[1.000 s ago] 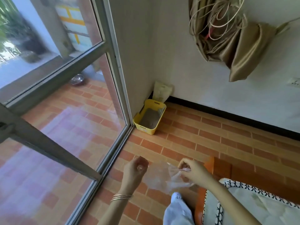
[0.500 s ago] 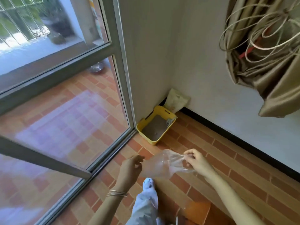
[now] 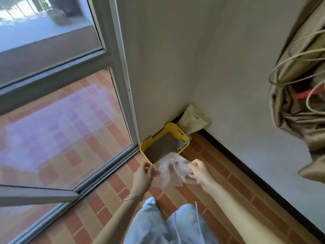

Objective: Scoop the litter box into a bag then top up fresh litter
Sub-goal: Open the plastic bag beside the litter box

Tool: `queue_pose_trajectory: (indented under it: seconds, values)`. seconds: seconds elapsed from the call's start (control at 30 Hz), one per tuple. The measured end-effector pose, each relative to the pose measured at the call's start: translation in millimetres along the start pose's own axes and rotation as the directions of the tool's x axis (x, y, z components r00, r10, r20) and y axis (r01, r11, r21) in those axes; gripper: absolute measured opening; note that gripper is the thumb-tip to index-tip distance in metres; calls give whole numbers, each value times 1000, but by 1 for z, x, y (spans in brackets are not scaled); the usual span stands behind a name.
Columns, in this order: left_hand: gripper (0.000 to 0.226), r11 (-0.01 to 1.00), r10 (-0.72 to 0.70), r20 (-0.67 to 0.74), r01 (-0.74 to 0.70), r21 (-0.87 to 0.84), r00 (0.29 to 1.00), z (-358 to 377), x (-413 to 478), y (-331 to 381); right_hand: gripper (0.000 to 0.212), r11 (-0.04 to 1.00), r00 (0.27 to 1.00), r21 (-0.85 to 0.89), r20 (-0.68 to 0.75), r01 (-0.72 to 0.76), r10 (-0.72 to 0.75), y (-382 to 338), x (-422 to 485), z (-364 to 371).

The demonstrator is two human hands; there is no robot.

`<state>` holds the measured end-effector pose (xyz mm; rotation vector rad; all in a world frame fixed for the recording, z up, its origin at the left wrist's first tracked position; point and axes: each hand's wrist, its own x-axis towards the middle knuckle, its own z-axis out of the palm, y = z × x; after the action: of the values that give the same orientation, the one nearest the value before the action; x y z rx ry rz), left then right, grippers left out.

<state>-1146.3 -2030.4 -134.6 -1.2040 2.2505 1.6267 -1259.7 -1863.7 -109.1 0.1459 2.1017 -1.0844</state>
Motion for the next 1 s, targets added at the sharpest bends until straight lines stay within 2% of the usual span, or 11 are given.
queue_pose_trajectory:
  seconds: [0.13,0.27,0.33,0.4,0.47,0.53,0.6,0.67,0.73,0.9,1.0]
  values:
    - [14,984,-94,-154,69,-162,984,20,28,28,11,994,998,97,-48,-42,47,-18,56,-4]
    - [15,924,-216,-271,107,-366,938,38,58,47,18,996,994,85,101,-41,33,-49,101,-17]
    - [16,800,-341,-248,141,-583,907,47,71,58,24,1000,978,7,206,24,-25,-62,124,-29]
    - [13,534,-437,-128,141,-834,890,54,75,71,25,994,946,-87,321,65,-33,-73,148,-45]
    - [12,280,-327,-26,70,-957,945,60,69,82,24,982,893,-177,451,72,16,-84,174,-64]
    - [34,268,-169,-84,-36,-963,982,71,61,83,22,959,796,-246,603,138,40,-95,201,-81]
    - [25,499,-128,-180,-94,-861,975,90,58,79,19,914,669,-280,743,295,11,-98,222,-96]
    - [14,791,-109,-282,-89,-605,953,110,59,64,15,878,532,-235,846,417,-26,-95,240,-106]
    - [14,958,-51,-235,-19,-284,971,130,62,42,9,862,417,-189,908,471,-29,-90,254,-113]
    - [87,935,-131,-28,133,330,991,181,88,-26,11,728,329,-264,943,633,55,-41,301,-99]
    - [105,850,-197,-3,173,497,980,210,122,-68,22,214,359,-370,929,904,89,15,346,-69]
